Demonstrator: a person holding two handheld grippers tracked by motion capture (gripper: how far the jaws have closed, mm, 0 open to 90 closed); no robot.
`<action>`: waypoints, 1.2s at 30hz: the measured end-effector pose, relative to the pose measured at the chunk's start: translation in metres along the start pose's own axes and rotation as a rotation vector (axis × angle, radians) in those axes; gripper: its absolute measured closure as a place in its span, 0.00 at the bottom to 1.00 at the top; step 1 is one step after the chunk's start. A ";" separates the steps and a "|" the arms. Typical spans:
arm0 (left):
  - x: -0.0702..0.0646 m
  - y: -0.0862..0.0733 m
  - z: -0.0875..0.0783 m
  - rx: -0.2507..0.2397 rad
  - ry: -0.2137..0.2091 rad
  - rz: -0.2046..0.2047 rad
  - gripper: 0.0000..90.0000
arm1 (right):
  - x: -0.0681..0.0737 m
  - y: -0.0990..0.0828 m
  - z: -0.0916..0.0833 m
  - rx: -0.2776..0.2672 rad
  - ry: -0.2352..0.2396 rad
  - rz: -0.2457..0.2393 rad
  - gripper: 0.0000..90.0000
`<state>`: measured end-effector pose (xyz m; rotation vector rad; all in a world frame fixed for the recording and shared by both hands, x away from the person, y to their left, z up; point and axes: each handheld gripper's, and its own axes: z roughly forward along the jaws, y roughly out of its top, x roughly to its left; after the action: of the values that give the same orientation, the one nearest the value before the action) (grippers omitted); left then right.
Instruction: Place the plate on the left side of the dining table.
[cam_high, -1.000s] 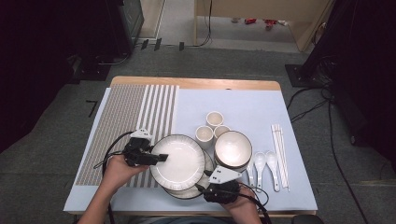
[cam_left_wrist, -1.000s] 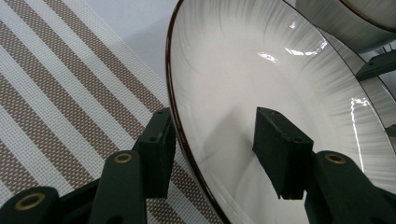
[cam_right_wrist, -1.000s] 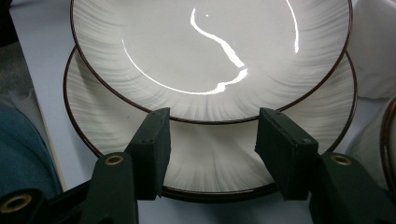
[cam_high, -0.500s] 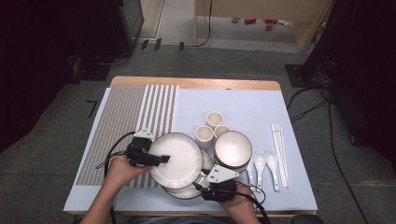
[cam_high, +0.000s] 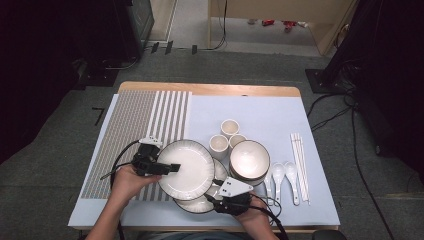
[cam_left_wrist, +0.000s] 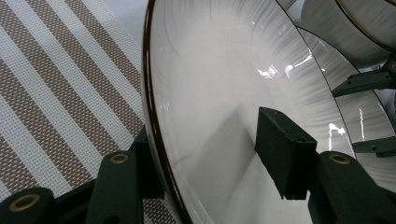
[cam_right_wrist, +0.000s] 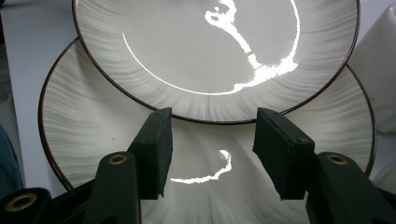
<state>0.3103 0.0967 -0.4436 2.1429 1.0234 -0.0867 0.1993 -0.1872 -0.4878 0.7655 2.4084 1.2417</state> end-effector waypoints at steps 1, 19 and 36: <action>0.000 0.000 0.000 0.002 0.000 -0.001 0.54 | 0.000 0.000 0.000 -0.004 0.000 -0.001 0.53; -0.003 0.008 -0.006 0.047 -0.033 -0.135 0.66 | -0.004 -0.004 0.008 -0.020 0.033 0.020 0.53; -0.005 0.009 -0.013 0.024 -0.074 -0.259 0.77 | -0.003 -0.004 0.008 -0.023 0.019 -0.003 0.54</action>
<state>0.3104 0.0985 -0.4272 2.0021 1.2564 -0.3017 0.2044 -0.1854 -0.4951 0.7459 2.4044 1.2789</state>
